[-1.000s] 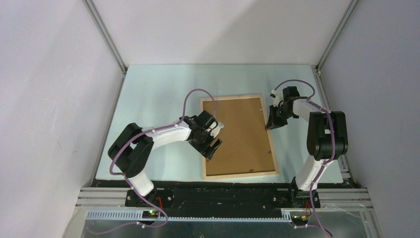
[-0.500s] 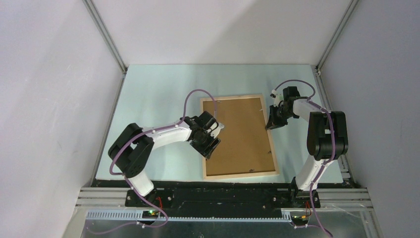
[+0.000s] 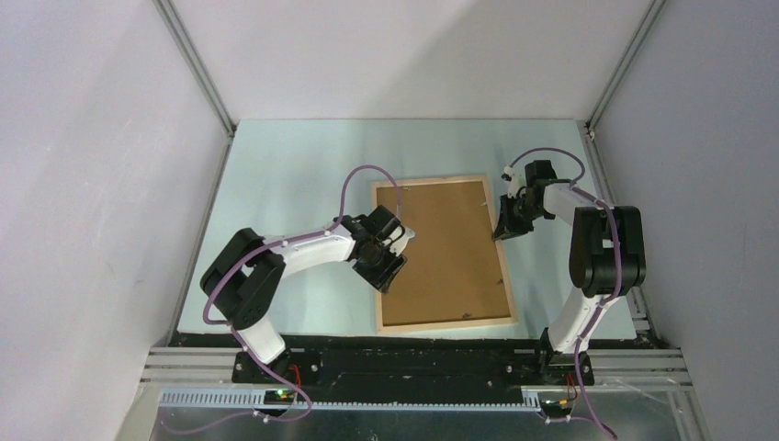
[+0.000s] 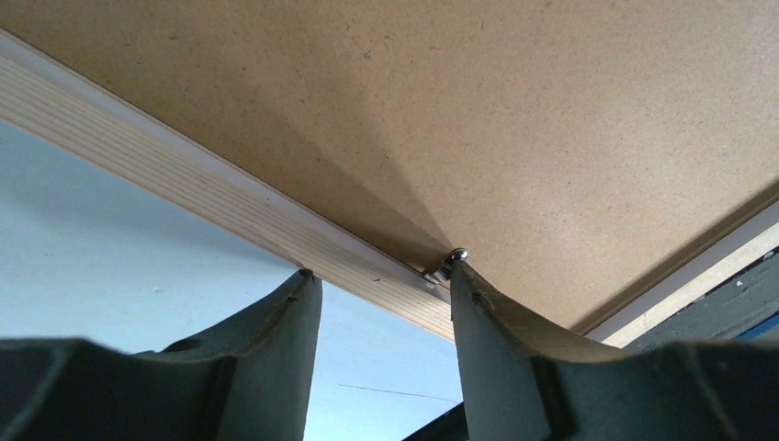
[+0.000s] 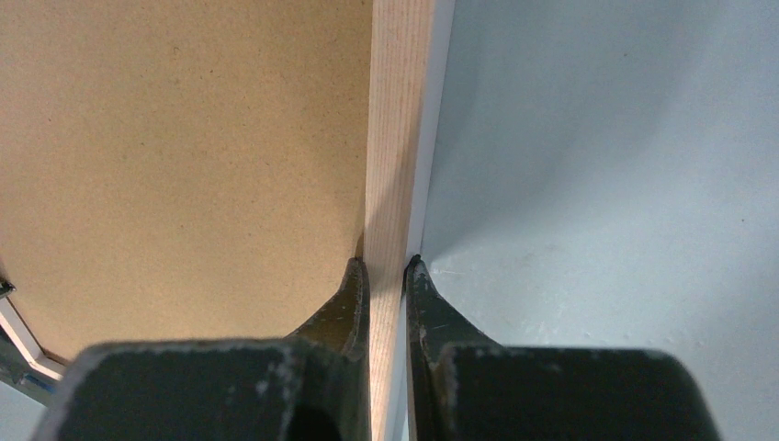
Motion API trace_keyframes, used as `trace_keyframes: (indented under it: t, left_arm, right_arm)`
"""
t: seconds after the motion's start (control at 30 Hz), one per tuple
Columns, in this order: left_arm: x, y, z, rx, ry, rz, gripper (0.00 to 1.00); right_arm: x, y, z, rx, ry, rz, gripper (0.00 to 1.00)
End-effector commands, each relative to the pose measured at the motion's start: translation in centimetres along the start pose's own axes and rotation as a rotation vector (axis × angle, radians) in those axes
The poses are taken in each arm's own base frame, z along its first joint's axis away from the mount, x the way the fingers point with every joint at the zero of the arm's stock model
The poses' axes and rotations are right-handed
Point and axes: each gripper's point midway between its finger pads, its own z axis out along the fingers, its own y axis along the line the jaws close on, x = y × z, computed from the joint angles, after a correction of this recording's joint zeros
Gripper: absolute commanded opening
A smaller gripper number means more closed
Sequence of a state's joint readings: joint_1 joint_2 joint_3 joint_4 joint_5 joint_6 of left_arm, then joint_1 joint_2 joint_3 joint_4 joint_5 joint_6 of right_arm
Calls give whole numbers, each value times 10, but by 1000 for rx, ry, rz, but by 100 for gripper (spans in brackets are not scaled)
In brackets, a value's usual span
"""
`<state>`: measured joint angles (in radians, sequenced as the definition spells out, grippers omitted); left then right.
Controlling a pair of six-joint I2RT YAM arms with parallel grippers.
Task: Put the photo into the frame
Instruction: Install the photo frame at the center of the board.
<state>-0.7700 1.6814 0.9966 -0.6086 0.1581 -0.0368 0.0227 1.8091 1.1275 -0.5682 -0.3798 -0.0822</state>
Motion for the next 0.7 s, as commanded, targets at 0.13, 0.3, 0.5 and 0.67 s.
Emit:
trace_keyframes:
  t: [0.13,0.3,0.5,0.67]
  left_arm:
    - [3,-2,8,6,14,44,62]
    - [-3,-3,2,7,-11,49,79]
    - [-9,2,-6,-6,-39,40,91]
    - [-18,13,-18,-17,-84,6,94]
  right_arm:
    - [-1,-5,2,-5,4,3,0]
    - [-1,-4,2,-9,2,0,0]
    - [-3,-4,2,-9,-4,-1,0]
    - [-7,-4,0,-4,-9,-3,0]
